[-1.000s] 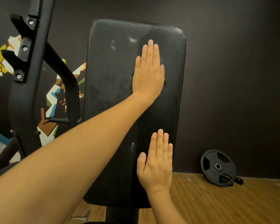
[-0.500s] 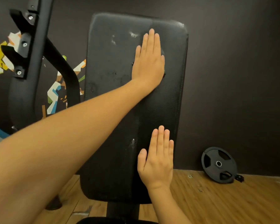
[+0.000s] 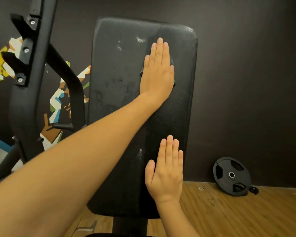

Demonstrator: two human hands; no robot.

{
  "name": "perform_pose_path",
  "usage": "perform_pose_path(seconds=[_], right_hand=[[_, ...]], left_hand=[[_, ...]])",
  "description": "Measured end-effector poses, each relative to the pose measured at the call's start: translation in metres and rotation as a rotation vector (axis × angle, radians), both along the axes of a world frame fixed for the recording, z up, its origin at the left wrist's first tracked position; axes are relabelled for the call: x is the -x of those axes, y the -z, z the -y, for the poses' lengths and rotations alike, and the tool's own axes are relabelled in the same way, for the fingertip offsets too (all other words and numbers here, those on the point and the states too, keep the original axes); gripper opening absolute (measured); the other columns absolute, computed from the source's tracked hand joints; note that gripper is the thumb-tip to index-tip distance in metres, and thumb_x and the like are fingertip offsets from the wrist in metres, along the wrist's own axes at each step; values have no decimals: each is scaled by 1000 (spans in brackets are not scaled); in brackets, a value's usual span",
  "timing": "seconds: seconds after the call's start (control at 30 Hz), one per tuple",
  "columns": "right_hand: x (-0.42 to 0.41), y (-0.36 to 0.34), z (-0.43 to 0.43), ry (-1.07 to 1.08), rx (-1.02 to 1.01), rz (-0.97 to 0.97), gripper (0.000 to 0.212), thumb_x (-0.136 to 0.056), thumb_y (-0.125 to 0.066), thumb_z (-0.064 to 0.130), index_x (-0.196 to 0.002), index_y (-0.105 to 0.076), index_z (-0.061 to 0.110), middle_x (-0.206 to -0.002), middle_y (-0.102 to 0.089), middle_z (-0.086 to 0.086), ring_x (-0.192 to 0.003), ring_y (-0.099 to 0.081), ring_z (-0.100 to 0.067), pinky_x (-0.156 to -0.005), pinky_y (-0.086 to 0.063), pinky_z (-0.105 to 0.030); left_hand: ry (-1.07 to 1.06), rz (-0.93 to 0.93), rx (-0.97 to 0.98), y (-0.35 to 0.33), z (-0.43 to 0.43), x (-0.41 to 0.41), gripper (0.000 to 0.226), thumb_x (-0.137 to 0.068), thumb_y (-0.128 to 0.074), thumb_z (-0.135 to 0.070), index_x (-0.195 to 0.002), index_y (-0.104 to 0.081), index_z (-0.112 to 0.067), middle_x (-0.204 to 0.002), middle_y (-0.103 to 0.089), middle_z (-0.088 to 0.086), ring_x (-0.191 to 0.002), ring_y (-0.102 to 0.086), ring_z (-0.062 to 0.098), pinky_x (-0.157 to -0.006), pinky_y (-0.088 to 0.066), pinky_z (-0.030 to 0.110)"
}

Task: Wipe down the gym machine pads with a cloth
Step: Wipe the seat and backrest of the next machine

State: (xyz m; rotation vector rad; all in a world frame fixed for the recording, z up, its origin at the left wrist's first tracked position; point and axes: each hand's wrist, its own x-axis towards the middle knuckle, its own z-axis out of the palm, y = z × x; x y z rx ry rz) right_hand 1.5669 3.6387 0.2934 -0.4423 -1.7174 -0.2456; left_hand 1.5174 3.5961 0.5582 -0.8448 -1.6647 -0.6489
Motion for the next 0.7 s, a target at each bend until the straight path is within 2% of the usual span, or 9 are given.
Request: perform_pose_path(seconds=[0.13,0.37,0.57,0.7], right_hand=[[0,0,1,-9,6,4,66,-102,-36,34,-159,-25,4,-169,-18,-13,-158,-13,-28,-129,-9,-42],[0,0,1,-12,2,-11,66,-101,-38,33,-159,-26,4,-168,-20,-13,-158,-13,-27,-129,-11,-43],[0,0,1,-24,5,-14,65,-101,-37,34,-159,-26,4,-168,-20,-13,-158,-14,-28,-129,-11,-42],[-1,0,1,-26,-2,-14,66,-101,-39,33,-158,-27,3,-168,-21,-14,-158,-13,-28,-129,-11,-43]], left_hand=[[50,24,0,30,2,-1,62,-110,-26,-28,-160,-1,-1,-170,2,16,-157,-2,30,-126,-14,44],[18,-6,31,-4,4,4,60,-110,-23,-26,-160,-1,-1,-170,2,15,-157,-2,29,-127,-15,44],[47,-36,42,44,10,5,61,-108,-25,-23,-161,-3,-2,-170,1,15,-157,-3,29,-126,-15,43],[-6,-76,68,30,11,11,61,-109,-23,-26,-160,-3,-1,-170,0,16,-157,-4,29,-126,-18,44]])
